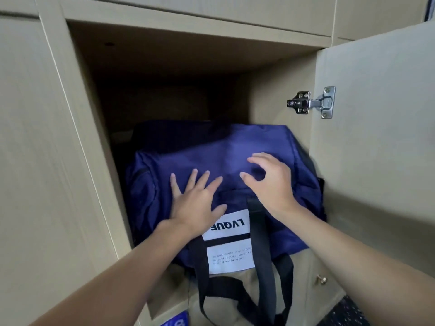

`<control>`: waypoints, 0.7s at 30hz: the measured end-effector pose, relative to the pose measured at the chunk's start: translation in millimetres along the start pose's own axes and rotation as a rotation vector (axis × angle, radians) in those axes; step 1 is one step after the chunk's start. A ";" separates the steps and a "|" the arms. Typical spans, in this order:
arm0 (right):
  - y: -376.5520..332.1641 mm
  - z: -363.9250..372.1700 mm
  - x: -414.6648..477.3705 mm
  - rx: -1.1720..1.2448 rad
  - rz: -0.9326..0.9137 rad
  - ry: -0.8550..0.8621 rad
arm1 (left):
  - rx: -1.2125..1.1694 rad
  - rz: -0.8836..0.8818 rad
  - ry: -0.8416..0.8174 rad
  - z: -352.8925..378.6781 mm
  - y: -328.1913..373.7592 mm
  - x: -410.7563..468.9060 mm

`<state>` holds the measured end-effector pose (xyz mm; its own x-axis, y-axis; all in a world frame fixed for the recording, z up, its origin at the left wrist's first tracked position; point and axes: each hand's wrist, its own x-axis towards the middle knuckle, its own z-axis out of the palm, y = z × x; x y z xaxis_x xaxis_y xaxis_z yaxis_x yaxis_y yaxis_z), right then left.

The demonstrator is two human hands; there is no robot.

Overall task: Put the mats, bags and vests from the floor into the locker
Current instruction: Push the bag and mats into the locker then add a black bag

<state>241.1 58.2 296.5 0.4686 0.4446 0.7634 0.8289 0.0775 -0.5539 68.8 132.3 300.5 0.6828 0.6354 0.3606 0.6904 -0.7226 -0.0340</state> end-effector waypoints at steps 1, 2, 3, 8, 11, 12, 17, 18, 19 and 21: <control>7.0 -10.1 -11.7 -0.078 -0.004 0.049 | -0.012 0.046 -0.021 1.0 2.0 -5.8; 13.3 -20.1 -24.9 -0.149 0.016 0.094 | -0.018 0.079 -0.044 1.5 4.1 -11.3; 18.3 -30.3 -39.1 -0.207 0.052 0.132 | -0.017 0.103 -0.072 1.4 6.2 -16.0; 31.3 -48.9 -94.0 -0.272 0.354 0.142 | -0.004 0.211 -0.206 -1.4 17.0 -34.2; 31.2 -46.2 -104.4 -0.048 0.526 0.173 | 0.043 0.262 -0.243 1.2 21.1 -42.1; 31.9 -44.4 -105.8 0.076 0.592 0.176 | 0.062 0.272 -0.253 2.9 21.9 -44.0; 32.2 -35.8 -105.9 0.368 0.617 0.090 | 0.148 0.296 -0.231 12.8 19.2 -48.1; 28.7 -34.9 -101.4 0.399 0.603 0.093 | 0.155 0.297 -0.220 14.5 18.9 -49.0; 24.1 -34.4 -95.5 0.426 0.589 0.091 | 0.155 0.299 -0.211 16.2 19.5 -49.8; 12.5 -30.6 -78.4 0.485 0.538 0.072 | 0.150 0.312 -0.194 18.6 22.8 -51.8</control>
<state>224.0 -3.0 239.9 0.8060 0.4738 0.3548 0.2572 0.2595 -0.9309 53.6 88.0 263.8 0.8878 0.4418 0.1290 0.4602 -0.8503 -0.2553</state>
